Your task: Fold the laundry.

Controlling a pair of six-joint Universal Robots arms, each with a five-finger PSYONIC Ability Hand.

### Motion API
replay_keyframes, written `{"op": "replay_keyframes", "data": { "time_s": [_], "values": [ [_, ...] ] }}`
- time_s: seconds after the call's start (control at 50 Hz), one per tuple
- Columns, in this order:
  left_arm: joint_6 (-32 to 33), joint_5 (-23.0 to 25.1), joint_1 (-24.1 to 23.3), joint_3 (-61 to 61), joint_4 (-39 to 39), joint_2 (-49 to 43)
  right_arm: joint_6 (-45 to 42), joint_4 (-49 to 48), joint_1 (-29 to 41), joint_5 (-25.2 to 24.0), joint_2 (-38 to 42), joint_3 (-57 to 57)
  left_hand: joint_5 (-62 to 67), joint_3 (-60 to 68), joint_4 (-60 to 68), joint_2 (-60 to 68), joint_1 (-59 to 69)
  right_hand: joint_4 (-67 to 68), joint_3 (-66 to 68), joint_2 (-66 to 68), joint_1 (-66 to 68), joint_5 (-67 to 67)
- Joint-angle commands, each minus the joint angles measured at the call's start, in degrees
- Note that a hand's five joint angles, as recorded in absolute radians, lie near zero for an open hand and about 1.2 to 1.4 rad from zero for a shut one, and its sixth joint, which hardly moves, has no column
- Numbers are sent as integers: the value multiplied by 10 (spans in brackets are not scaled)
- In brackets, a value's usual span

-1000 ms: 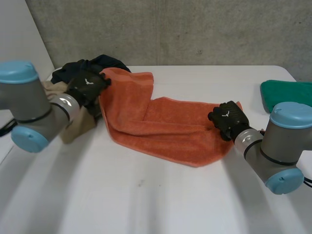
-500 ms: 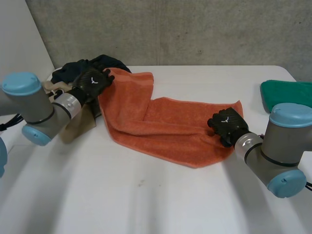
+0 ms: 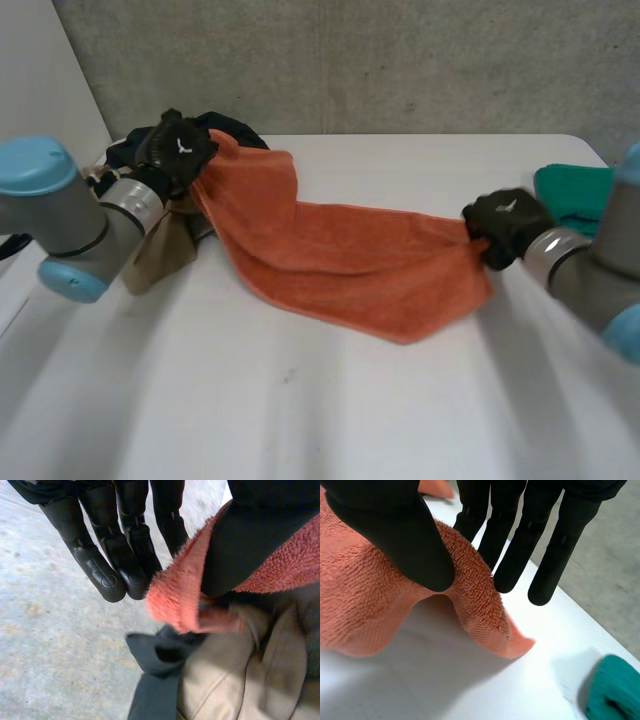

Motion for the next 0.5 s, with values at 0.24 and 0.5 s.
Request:
{"op": "replay_keyframes", "data": {
  "time_s": [0.24,0.5],
  "values": [
    [-235,-42,-22,-320,-31,268,-34,300,-32,14,242,-449,148,122,116,125,145,115,118,124,152,141],
    [-250,-89,-34,-322,-92,239,5,169,-22,124,170,-353,148,122,116,125,145,-585,-582,-576,-548,-559]
  ]
}}
